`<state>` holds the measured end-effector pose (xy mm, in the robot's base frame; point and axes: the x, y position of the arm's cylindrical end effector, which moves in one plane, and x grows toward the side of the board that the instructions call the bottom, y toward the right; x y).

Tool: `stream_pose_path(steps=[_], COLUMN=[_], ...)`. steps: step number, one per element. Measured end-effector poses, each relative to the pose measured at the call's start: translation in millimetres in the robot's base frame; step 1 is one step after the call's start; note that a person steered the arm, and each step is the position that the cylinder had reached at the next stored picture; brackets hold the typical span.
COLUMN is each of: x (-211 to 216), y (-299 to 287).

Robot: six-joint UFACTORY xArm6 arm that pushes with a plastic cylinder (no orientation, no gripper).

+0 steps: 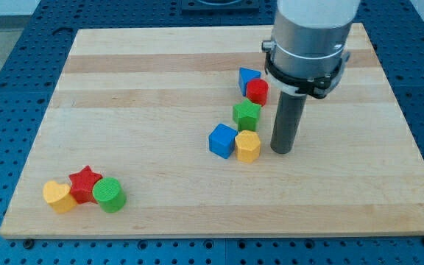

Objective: Nudge the yellow heart along with blue cube a bit left

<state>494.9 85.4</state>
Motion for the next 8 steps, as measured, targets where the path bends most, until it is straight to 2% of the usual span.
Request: stream_pose_path(steps=[8], x=[1], y=[-39])
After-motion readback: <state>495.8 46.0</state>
